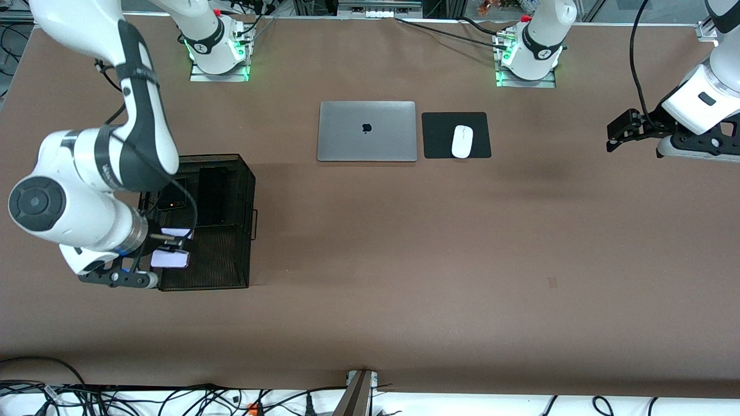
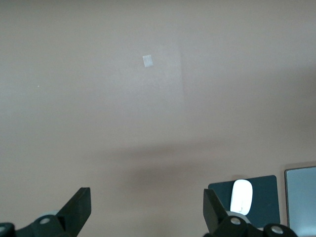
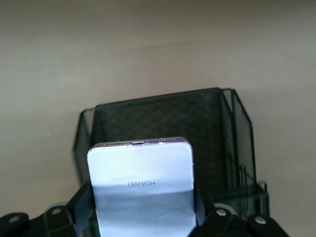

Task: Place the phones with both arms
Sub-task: 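Lower the white phone into the basket and open the right gripper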

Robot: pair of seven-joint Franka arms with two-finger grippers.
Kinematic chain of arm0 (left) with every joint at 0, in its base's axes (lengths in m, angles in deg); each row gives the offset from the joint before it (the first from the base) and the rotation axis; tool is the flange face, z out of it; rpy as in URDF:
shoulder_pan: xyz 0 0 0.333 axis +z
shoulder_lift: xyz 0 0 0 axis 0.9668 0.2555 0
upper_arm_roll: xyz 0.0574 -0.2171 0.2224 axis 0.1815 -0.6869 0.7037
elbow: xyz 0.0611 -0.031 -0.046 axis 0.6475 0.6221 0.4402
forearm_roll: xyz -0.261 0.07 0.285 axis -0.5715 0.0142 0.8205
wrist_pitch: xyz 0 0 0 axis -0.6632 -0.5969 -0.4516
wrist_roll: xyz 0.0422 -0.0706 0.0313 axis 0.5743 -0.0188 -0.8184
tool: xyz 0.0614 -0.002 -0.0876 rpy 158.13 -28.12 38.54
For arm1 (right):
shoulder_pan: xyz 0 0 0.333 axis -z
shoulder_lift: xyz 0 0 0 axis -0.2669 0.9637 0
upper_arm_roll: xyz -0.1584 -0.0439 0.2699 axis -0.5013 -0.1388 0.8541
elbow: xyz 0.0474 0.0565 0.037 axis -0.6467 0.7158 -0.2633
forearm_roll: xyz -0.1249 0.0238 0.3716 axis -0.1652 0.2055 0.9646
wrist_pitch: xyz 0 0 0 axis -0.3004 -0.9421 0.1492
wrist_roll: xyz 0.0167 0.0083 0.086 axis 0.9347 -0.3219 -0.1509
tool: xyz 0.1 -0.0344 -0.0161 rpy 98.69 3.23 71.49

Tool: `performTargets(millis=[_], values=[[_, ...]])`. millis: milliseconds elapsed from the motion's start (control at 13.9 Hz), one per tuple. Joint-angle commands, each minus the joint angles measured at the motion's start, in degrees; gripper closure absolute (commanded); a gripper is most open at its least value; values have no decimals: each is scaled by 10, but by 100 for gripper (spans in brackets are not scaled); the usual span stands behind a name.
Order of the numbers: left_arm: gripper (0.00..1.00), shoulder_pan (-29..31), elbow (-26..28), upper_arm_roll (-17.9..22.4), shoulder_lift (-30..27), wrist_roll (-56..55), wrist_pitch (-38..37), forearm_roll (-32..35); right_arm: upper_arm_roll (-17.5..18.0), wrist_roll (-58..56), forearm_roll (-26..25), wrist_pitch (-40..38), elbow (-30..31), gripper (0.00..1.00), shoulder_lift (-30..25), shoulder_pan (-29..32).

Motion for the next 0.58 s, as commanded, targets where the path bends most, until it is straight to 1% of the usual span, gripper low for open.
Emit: performTargets(millis=[0,144,288,360,433,505], values=[[0,0,-21,-1,6,10,-21,9,5,-2,10,23,-8,79,43,14],[0,0,-24,-1,9,10,-22,9,6,1,12,23,-6,79,65,17],[0,0,-24,-1,10,9,-22,9,5,4,24,28,-3,78,82,18],[0,0,-24,-1,10,9,-23,9,5,3,30,36,-2,74,92,18],[0,0,-24,-2,10,10,-22,9,5,3,41,48,-2,50,97,21],[0,0,-25,-2,10,10,-23,9,5,0,53,53,-1,5,99,26]])
